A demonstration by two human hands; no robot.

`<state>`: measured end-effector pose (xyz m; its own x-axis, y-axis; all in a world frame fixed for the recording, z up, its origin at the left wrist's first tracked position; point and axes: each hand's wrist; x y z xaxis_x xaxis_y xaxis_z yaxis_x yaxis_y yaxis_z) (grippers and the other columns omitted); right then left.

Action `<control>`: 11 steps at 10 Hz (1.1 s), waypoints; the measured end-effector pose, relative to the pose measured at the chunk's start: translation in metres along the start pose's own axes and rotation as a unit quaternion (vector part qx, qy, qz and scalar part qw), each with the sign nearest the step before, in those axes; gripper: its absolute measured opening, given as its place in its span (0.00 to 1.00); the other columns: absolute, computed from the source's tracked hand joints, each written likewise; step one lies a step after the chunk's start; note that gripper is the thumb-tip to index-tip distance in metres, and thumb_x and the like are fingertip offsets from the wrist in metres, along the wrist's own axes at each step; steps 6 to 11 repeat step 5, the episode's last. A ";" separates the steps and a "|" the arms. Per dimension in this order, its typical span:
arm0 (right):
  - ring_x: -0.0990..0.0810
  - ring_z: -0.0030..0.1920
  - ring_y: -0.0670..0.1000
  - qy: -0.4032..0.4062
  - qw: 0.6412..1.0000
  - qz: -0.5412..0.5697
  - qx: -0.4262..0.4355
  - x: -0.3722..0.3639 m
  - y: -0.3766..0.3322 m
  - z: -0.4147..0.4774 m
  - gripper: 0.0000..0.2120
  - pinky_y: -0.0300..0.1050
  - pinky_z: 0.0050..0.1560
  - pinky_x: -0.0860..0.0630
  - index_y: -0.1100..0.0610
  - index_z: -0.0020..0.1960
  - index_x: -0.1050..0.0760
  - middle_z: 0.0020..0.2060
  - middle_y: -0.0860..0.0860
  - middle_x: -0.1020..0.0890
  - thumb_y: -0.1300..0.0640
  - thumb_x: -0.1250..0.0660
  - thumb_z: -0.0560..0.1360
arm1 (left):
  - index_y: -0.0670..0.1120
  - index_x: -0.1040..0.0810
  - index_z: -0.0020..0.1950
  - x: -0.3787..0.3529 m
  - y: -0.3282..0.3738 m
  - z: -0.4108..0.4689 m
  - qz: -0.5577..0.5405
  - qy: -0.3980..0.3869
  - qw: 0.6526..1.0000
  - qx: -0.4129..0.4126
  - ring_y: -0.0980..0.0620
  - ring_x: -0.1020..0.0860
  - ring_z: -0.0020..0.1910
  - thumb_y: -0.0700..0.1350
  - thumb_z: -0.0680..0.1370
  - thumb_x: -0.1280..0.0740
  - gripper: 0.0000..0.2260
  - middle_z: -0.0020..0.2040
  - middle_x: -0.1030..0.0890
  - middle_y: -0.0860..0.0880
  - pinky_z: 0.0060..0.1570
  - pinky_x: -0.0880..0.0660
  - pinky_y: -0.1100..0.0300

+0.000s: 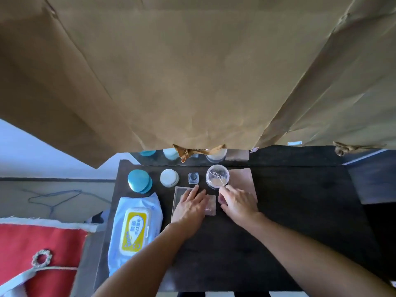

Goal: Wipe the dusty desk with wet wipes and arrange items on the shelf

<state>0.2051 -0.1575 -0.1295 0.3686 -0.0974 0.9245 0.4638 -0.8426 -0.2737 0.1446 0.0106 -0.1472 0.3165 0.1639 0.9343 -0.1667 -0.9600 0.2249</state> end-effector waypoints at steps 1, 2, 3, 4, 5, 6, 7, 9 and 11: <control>0.22 0.44 0.56 0.007 0.999 0.009 -0.040 -0.003 -0.005 -0.005 0.05 0.50 0.38 0.28 0.51 0.45 0.30 0.46 0.48 0.24 0.59 0.36 0.71 | 0.44 0.27 0.66 0.004 -0.009 -0.010 -0.008 0.015 1.000 -0.026 0.42 0.36 0.72 0.46 0.72 0.31 0.23 0.70 0.30 0.43 0.71 0.40 0.50; 0.23 0.41 0.58 0.021 0.998 0.028 -0.055 -0.009 -0.009 -0.010 0.07 0.53 0.36 0.26 0.51 0.42 0.29 0.47 0.50 0.26 0.62 0.35 0.70 | 0.45 0.21 0.52 0.011 -0.026 -0.025 -0.028 0.068 0.997 -0.024 0.42 0.21 0.54 0.45 0.63 0.27 0.18 0.53 0.20 0.45 0.53 0.24 0.52; 0.22 0.38 0.59 0.064 0.996 0.005 -0.061 -0.004 -0.021 -0.014 0.01 0.48 0.30 0.31 0.54 0.43 0.25 0.49 0.51 0.24 0.59 0.34 0.72 | 0.46 0.22 0.49 0.024 -0.045 -0.053 -0.046 0.103 0.993 0.021 0.44 0.23 0.49 0.47 0.66 0.33 0.13 0.49 0.21 0.47 0.52 0.27 0.53; 0.20 0.39 0.60 0.081 0.994 0.037 -0.061 -0.002 -0.035 -0.018 0.05 0.47 0.32 0.31 0.56 0.46 0.21 0.45 0.52 0.19 0.61 0.35 0.73 | 0.44 0.19 0.49 0.021 -0.068 -0.087 -0.012 0.127 0.989 0.077 0.40 0.21 0.52 0.46 0.67 0.28 0.13 0.52 0.20 0.43 0.52 0.24 0.50; 0.19 0.43 0.56 0.091 0.990 0.100 -0.043 0.021 -0.059 -0.017 0.08 0.48 0.41 0.24 0.54 0.50 0.20 0.43 0.51 0.16 0.61 0.38 0.76 | 0.41 0.21 0.57 0.009 -0.084 -0.113 0.030 0.149 0.983 0.107 0.38 0.22 0.59 0.48 0.73 0.34 0.16 0.60 0.21 0.39 0.54 0.24 0.42; 0.19 0.43 0.56 0.091 0.990 0.100 -0.043 0.021 -0.059 -0.017 0.08 0.48 0.41 0.24 0.54 0.50 0.20 0.43 0.51 0.16 0.61 0.38 0.76 | 0.41 0.21 0.57 0.009 -0.084 -0.113 0.030 0.149 0.983 0.107 0.38 0.22 0.59 0.48 0.73 0.34 0.16 0.60 0.21 0.39 0.54 0.24 0.42; 0.19 0.43 0.56 0.091 0.990 0.100 -0.043 0.021 -0.059 -0.017 0.08 0.48 0.41 0.24 0.54 0.50 0.20 0.43 0.51 0.16 0.61 0.38 0.76 | 0.41 0.21 0.57 0.009 -0.084 -0.113 0.030 0.149 0.983 0.107 0.38 0.22 0.59 0.48 0.73 0.34 0.16 0.60 0.21 0.39 0.54 0.24 0.42; 0.19 0.43 0.56 0.091 0.990 0.100 -0.043 0.021 -0.059 -0.017 0.08 0.48 0.41 0.24 0.54 0.50 0.20 0.43 0.51 0.16 0.61 0.38 0.76 | 0.41 0.21 0.57 0.009 -0.084 -0.113 0.030 0.149 0.983 0.107 0.38 0.22 0.59 0.48 0.73 0.34 0.16 0.60 0.21 0.39 0.54 0.24 0.42; 0.19 0.43 0.56 0.091 0.990 0.100 -0.043 0.021 -0.059 -0.017 0.08 0.48 0.41 0.24 0.54 0.50 0.20 0.43 0.51 0.16 0.61 0.38 0.76 | 0.41 0.21 0.57 0.009 -0.084 -0.113 0.030 0.149 0.983 0.107 0.38 0.22 0.59 0.48 0.73 0.34 0.16 0.60 0.21 0.39 0.54 0.24 0.42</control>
Point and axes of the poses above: each hand's wrist, its own z-axis towards the middle knuckle, its own x-axis out of the back of the hand, y = z × x
